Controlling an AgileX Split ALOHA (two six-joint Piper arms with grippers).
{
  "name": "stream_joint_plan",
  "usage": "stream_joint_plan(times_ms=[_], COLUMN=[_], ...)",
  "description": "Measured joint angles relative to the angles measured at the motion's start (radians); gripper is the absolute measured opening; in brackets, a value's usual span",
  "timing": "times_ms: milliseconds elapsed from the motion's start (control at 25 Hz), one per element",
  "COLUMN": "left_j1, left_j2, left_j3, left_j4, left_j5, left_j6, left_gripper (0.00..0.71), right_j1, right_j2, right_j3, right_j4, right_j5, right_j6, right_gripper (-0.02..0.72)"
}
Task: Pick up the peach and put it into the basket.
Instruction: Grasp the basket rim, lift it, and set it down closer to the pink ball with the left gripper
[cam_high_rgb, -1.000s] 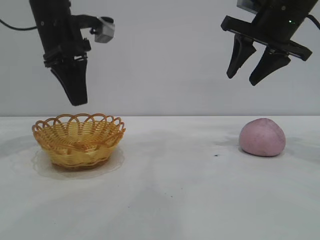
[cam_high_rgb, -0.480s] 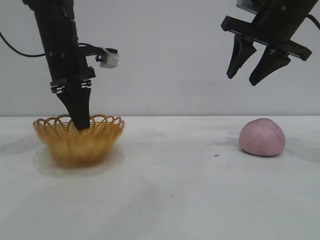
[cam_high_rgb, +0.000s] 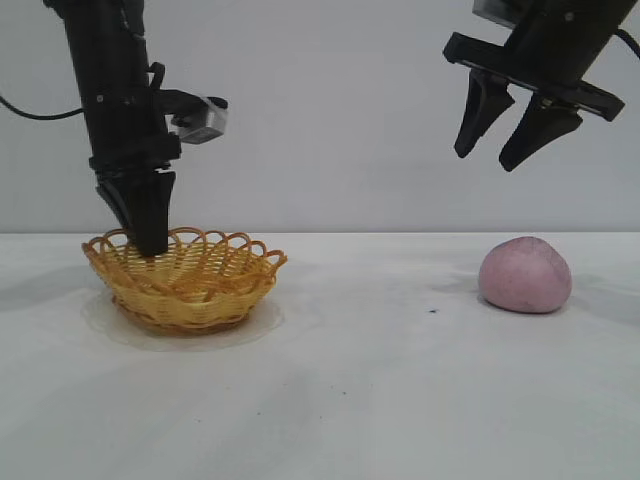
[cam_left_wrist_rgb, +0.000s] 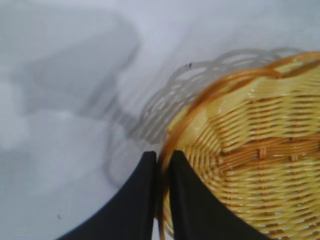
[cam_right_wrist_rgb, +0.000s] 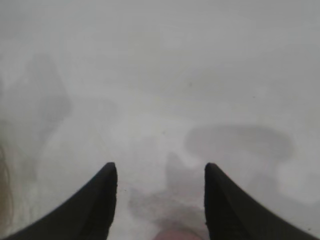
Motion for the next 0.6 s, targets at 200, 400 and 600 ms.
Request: stream_joint_plan(times_ms=[200,400,600], left_j1=[0.049,0.042,-0.004], left_j2=[-0.041,-0.071,-0.084], left_j3=[0.001,0.001,0.006], left_j4=[-0.166,-0.261,-0.28], left_j5=[0.003,0.003,0.003], left_j6=[-0.239,-0.354,-0.438], left_gripper=[0.0,0.0,0.0], right_j1=[0.0,0.0,0.0], right_j2=[0.0,0.0,0.0], right_j3=[0.0,0.0,0.0], right_j4=[-0.002,-0.002,-0.002], right_j5=[0.0,0.0,-0.008], right_j6=[0.0,0.0,-0.003], right_gripper=[0.339,0.339,0.339])
